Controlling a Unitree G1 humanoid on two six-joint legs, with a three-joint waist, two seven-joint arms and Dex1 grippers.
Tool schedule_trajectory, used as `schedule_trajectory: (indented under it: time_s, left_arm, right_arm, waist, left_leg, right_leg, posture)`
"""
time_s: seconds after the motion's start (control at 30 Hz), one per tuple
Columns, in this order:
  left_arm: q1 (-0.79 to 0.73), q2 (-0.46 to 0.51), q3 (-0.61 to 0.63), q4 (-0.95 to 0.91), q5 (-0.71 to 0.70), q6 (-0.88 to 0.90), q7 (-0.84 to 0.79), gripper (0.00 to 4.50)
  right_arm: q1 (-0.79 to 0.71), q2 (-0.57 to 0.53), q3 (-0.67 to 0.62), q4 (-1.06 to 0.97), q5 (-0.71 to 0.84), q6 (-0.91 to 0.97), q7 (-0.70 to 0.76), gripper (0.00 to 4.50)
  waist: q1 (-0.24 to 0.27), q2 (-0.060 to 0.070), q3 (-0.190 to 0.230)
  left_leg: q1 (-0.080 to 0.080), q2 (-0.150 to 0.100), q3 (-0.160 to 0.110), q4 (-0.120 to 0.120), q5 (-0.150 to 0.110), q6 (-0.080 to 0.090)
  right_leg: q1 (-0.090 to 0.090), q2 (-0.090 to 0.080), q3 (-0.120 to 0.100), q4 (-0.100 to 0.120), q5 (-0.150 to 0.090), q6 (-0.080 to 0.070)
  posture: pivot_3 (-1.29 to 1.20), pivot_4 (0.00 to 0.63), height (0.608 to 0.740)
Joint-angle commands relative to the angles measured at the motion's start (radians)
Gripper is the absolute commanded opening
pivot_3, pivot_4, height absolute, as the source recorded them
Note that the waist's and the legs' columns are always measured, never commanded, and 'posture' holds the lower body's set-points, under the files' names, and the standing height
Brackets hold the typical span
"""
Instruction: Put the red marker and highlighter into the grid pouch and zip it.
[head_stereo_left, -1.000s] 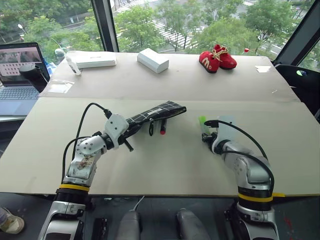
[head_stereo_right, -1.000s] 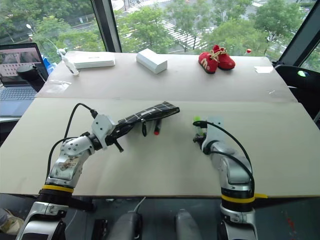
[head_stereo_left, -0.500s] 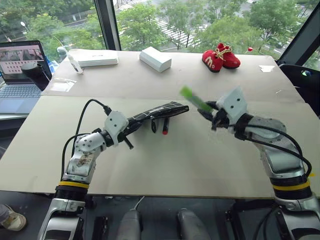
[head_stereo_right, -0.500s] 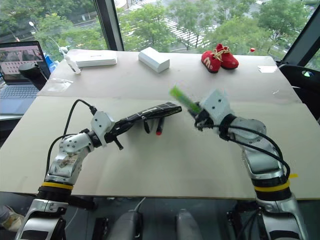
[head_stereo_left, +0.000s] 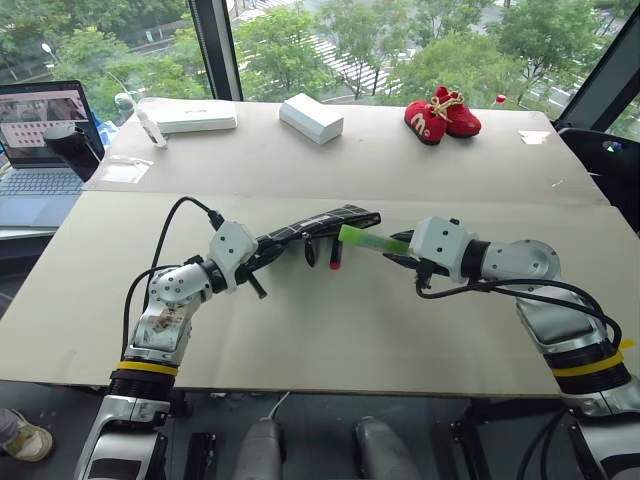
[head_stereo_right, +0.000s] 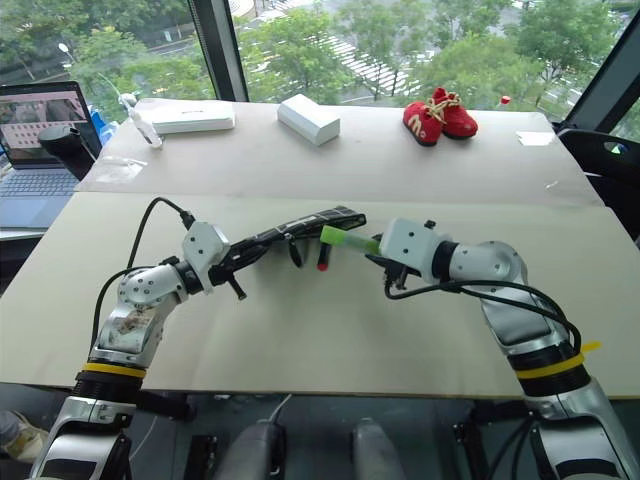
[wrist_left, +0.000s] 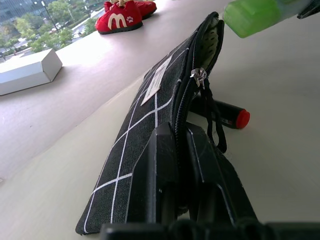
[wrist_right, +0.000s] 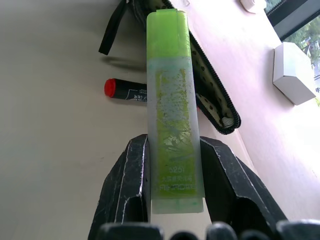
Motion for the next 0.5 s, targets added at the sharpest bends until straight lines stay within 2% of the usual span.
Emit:
schedule_trajectory:
  time_s: [0.03, 0.5]
  left_arm:
    - [-0.010, 0.008, 0.001, -0.030, -0.003, -0.008, -0.004, 0.00]
    - [0.008, 0.021, -0.018, -0.037, 0.019, -0.036, -0.017, 0.00]
  right_arm:
    - [-0.022, -0.009, -0.010, 0.008, -0.020, -0.034, 0.015, 1.04]
    - [-0.092, 0.032, 0.021, 0.120, -0.075, -0.064, 0.037, 1.04]
  waist:
    - [0.001, 0.000, 0.000]
    - [-0.002, 0.000, 0.000]
  left_leg:
    - [0.000, 0.000, 0.000, 0.000, 0.000, 0.000]
    - [0.000, 0.000, 0.000, 0.000, 0.000, 0.000]
  right_leg:
    - [0.000, 0.000, 0.000, 0.000, 0.000, 0.000]
    - [0.000, 0.000, 0.000, 0.001, 0.000, 0.000]
  posture:
    - [0.00, 0.150, 0.729]
    - [0.00, 0.150, 0.729]
